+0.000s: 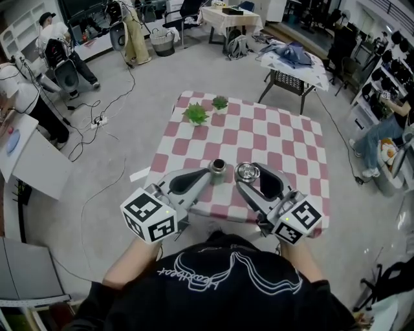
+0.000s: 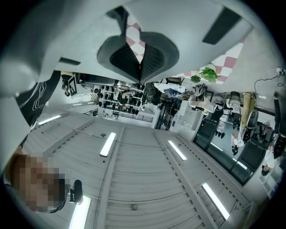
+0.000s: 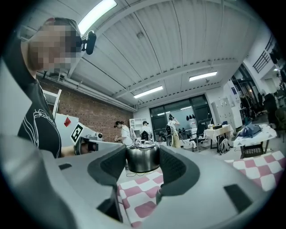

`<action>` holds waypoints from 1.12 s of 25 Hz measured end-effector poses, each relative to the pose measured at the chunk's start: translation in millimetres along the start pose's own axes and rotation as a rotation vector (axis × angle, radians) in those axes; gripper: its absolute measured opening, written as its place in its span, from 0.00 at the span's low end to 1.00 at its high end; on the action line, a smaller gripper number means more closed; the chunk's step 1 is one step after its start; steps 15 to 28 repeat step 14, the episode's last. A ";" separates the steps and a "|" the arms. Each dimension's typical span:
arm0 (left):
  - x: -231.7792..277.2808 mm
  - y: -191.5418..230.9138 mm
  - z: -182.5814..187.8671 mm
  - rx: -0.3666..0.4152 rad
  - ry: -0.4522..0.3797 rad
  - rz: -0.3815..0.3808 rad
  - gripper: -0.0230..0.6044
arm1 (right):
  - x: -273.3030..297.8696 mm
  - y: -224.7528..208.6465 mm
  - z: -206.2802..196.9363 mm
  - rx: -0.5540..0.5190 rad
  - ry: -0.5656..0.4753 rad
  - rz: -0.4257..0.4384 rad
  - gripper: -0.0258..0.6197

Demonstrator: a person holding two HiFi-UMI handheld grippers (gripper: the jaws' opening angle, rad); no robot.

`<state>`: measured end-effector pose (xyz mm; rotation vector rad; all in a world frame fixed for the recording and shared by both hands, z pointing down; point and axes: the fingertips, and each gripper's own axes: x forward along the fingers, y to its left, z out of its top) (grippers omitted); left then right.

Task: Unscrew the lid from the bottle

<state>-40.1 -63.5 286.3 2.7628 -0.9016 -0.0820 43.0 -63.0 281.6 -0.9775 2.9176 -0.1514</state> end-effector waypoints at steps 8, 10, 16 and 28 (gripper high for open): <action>8.1 17.4 -12.4 -0.060 0.027 0.013 0.04 | 9.0 -14.3 -14.8 0.038 0.032 -0.005 0.41; 11.0 20.8 -14.9 -0.071 0.033 0.016 0.04 | 11.5 -18.2 -16.8 0.044 0.035 -0.001 0.41; 17.5 27.5 -19.8 -0.081 0.045 0.021 0.04 | 16.1 -27.3 -21.2 0.056 0.044 0.002 0.41; 17.5 27.5 -19.8 -0.081 0.045 0.021 0.04 | 16.1 -27.3 -21.2 0.056 0.044 0.002 0.41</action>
